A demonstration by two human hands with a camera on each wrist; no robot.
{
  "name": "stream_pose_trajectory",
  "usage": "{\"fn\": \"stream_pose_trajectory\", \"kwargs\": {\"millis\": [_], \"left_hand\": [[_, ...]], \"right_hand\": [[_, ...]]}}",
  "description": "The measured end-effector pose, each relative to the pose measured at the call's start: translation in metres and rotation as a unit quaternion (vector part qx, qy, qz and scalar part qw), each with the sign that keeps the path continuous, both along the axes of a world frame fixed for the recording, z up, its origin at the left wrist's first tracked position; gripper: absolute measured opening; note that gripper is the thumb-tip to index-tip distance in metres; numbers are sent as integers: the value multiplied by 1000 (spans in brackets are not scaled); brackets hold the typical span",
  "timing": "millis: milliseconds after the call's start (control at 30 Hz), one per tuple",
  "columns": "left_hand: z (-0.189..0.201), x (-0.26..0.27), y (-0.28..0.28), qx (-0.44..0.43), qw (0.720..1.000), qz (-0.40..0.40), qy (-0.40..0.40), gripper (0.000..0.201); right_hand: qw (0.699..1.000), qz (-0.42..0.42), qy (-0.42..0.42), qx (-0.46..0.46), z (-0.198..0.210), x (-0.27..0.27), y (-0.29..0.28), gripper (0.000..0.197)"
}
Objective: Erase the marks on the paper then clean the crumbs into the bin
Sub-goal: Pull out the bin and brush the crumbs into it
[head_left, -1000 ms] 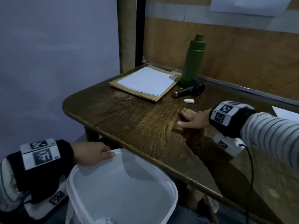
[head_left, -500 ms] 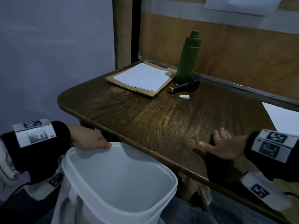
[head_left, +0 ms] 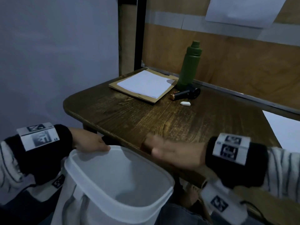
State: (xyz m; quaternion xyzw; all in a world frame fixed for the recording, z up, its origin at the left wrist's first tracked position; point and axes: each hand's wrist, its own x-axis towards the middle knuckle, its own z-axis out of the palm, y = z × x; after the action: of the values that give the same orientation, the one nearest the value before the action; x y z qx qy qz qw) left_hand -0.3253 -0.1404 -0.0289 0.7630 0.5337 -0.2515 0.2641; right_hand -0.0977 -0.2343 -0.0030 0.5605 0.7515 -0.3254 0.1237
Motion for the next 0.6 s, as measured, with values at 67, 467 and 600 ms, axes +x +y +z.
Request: {"fn": "stream_pose_trajectory", "kwargs": {"millis": [67,467,600], "left_hand": [[1,-1,0,-2,1000,10,-3,43],[-10,-11,9,-14,999,26,-17,43],[-12,-20,13,-25,998,46,-31,43]], "right_hand": [[987,-86,-124,61,-1,25,20,69],[990,140,4,-37,-17,-18,39,55],[976,-37,-199,80,-15,11,87,75]]}}
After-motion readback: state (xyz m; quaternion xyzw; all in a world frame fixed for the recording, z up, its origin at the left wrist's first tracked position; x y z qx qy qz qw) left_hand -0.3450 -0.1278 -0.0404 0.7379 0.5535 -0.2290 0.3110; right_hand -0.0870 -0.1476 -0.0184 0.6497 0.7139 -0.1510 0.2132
